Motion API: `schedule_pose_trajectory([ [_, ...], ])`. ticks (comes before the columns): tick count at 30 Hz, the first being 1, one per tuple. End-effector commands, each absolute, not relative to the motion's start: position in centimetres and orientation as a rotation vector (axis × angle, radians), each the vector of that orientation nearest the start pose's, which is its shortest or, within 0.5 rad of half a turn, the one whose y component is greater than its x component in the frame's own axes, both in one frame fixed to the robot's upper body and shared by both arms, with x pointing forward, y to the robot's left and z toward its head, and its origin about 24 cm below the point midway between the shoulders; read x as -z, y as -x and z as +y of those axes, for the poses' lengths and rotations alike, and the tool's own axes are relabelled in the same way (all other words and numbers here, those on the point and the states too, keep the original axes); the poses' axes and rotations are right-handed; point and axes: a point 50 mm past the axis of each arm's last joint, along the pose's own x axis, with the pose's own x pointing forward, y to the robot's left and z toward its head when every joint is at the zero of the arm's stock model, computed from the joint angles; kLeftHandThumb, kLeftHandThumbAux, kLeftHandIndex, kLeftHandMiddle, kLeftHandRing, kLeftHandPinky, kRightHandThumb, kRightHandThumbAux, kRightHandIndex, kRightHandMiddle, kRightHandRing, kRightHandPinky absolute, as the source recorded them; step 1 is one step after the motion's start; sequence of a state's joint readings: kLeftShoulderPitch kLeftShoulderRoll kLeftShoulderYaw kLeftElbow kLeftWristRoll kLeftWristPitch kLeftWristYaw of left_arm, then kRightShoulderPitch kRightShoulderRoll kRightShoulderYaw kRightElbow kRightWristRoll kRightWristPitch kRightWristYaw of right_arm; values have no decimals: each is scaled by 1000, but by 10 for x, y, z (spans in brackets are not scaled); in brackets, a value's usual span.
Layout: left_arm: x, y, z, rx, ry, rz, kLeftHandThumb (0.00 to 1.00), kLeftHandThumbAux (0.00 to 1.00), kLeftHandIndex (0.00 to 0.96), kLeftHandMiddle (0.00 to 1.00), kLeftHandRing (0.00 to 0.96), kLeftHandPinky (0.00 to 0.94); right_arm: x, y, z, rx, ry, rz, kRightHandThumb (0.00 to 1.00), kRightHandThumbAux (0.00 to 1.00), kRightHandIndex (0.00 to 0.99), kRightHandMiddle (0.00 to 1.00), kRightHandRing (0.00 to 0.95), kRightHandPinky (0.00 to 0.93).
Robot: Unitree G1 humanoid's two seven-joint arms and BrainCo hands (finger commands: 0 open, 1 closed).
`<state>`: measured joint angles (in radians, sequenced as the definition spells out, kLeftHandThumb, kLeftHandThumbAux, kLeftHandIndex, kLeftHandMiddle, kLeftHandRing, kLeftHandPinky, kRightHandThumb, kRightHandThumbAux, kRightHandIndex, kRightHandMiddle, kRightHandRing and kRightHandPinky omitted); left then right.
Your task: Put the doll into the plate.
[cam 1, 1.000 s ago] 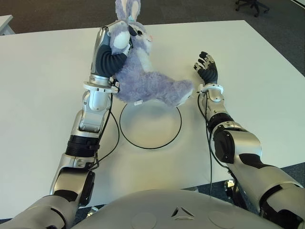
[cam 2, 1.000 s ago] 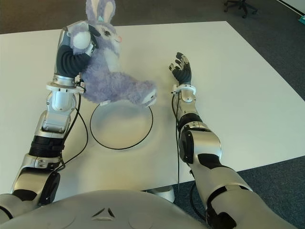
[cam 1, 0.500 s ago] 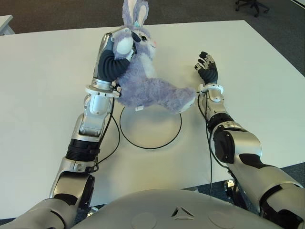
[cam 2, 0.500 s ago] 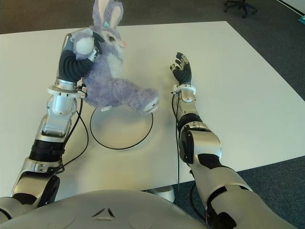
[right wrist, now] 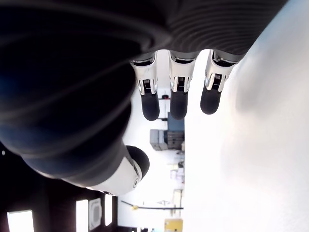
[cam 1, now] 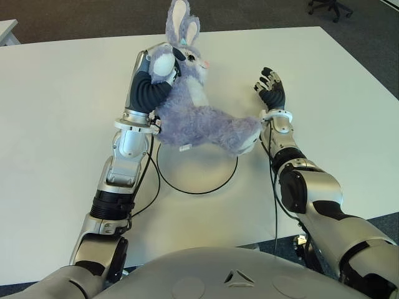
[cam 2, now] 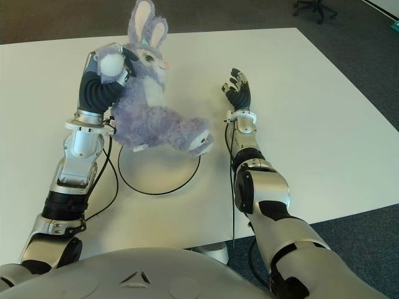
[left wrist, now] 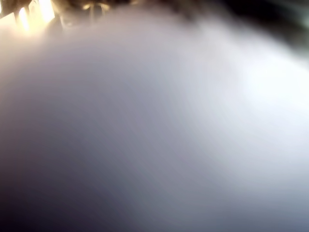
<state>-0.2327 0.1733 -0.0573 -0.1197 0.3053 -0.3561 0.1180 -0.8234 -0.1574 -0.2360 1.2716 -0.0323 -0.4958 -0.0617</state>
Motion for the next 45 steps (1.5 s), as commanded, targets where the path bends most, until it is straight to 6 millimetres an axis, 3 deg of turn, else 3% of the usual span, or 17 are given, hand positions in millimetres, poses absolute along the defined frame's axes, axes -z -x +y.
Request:
schedule_pose_trajectory([
  [1,-157,-266,136,52,-416,-737,748,691,442,876,869,841,-18,-353,-179,127,40,122,636,861,131,123,95,108],
  [9,-153,-264,133,114,-362,-716,748,693,442,864,858,842,-18,-352,-178,128,41,120,663,862,129,127,98,106],
  [15,-151,-261,134,156,-299,-677,746,695,443,829,835,824,-18,-352,-178,127,40,120,624,863,133,125,97,112],
  [40,-145,-260,131,153,-254,-631,738,698,442,824,837,834,-18,-353,-178,126,31,124,663,866,132,129,102,99],
  [45,-144,-261,131,161,-246,-621,737,698,442,818,829,831,-18,-353,-178,126,35,122,622,863,135,127,98,105],
])
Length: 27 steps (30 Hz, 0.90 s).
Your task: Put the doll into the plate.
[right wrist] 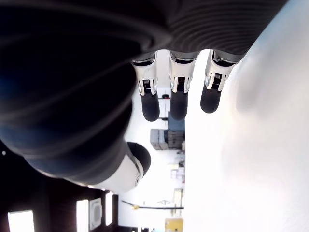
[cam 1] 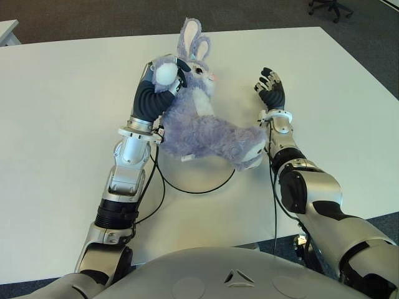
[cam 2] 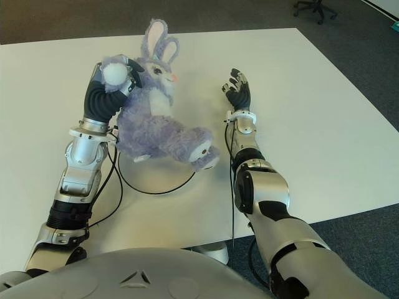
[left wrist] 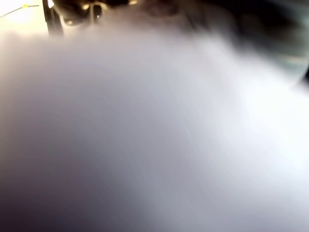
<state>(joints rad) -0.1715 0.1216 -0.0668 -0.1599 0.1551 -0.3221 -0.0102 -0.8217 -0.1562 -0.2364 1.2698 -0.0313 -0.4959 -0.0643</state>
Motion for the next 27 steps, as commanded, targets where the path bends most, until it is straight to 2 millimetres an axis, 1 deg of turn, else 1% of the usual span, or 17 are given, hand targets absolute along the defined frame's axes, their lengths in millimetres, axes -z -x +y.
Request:
schedule_pose_trajectory([
  [1,-144,-261,131,164,-243,-618,737,698,442,818,829,831,-18,-353,-178,125,36,122,619,863,135,127,97,106],
  [20,-145,-261,132,170,-237,-603,737,698,442,815,827,828,-19,-353,-178,122,39,123,572,865,133,120,91,98],
  [23,-145,-261,132,172,-236,-603,736,697,442,812,824,827,-19,-353,-178,122,37,124,586,866,131,121,91,96],
  [24,-145,-261,132,172,-236,-604,736,698,442,811,823,829,-19,-353,-178,122,36,125,619,867,128,120,91,94],
  [27,-145,-260,132,173,-234,-606,736,698,442,810,822,831,-19,-353,-178,122,35,124,649,867,125,119,91,93],
])
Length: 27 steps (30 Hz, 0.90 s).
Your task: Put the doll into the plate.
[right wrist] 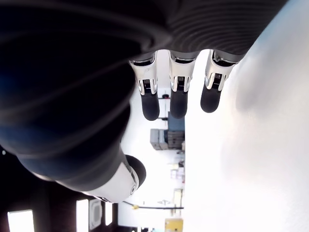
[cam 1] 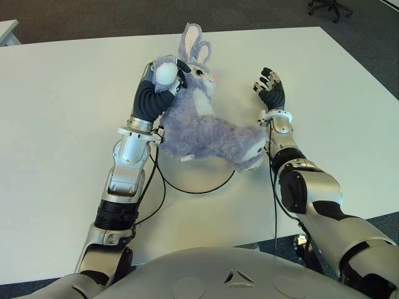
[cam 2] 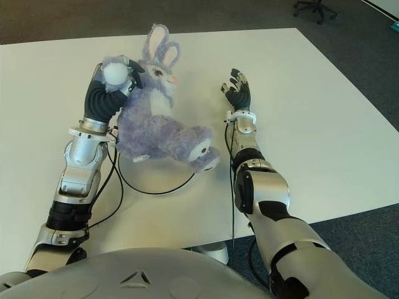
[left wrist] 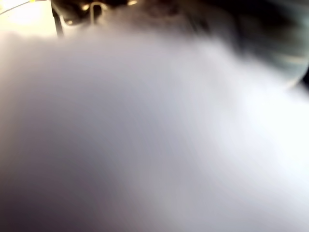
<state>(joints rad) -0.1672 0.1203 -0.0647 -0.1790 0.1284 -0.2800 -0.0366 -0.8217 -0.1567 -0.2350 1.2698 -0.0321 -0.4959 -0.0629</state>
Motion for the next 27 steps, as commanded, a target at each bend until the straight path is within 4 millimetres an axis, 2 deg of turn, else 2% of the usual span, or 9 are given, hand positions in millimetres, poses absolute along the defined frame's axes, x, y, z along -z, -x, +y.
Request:
schedule_pose_trajectory([
  [1,-145,-260,132,174,-233,-606,736,698,442,812,824,830,-19,-353,-178,122,35,124,654,866,125,119,91,96],
  [4,-145,-260,132,176,-228,-608,736,698,442,813,825,830,-19,-353,-178,122,36,124,670,866,123,118,92,98],
  [13,-144,-261,132,181,-221,-613,736,698,442,823,835,837,-19,-353,-178,122,43,122,605,862,133,123,94,103],
  [27,-142,-262,133,184,-227,-615,733,699,442,829,836,836,-18,-352,-178,123,38,119,621,859,142,124,96,110],
])
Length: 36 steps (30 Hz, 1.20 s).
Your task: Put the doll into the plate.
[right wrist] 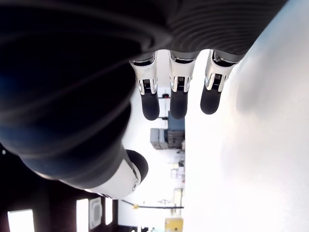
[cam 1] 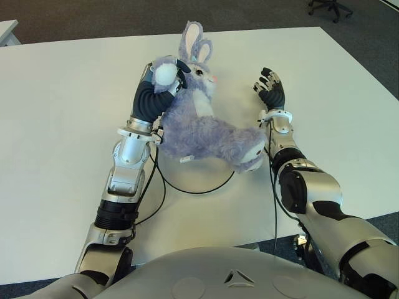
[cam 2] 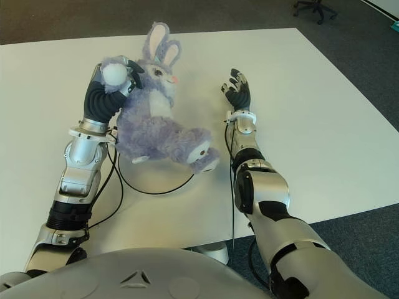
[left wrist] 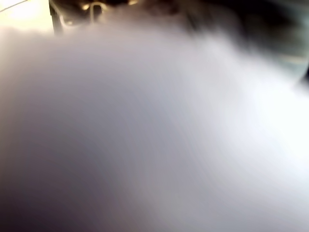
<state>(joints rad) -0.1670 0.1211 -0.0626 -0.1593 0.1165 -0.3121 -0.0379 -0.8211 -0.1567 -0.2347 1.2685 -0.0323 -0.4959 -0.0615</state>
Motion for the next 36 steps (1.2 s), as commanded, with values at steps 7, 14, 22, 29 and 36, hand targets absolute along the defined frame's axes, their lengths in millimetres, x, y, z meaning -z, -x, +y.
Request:
schedule_pose_trajectory([
  [7,-137,-263,136,194,-214,-565,732,699,442,828,837,840,-18,-352,-178,125,41,120,596,861,140,121,92,103],
  [14,-134,-267,137,183,-221,-544,730,698,442,835,844,857,-18,-352,-178,128,40,121,588,862,136,118,90,102],
  [22,-133,-268,138,203,-215,-560,726,697,442,840,849,853,-18,-352,-178,127,43,121,602,860,135,121,92,104],
  [29,-131,-271,140,217,-214,-551,724,697,442,831,840,846,-18,-352,-178,125,42,121,613,857,135,120,91,103],
  [36,-126,-276,142,241,-190,-506,722,698,442,833,845,853,-18,-352,-178,126,43,121,615,854,137,119,92,104],
])
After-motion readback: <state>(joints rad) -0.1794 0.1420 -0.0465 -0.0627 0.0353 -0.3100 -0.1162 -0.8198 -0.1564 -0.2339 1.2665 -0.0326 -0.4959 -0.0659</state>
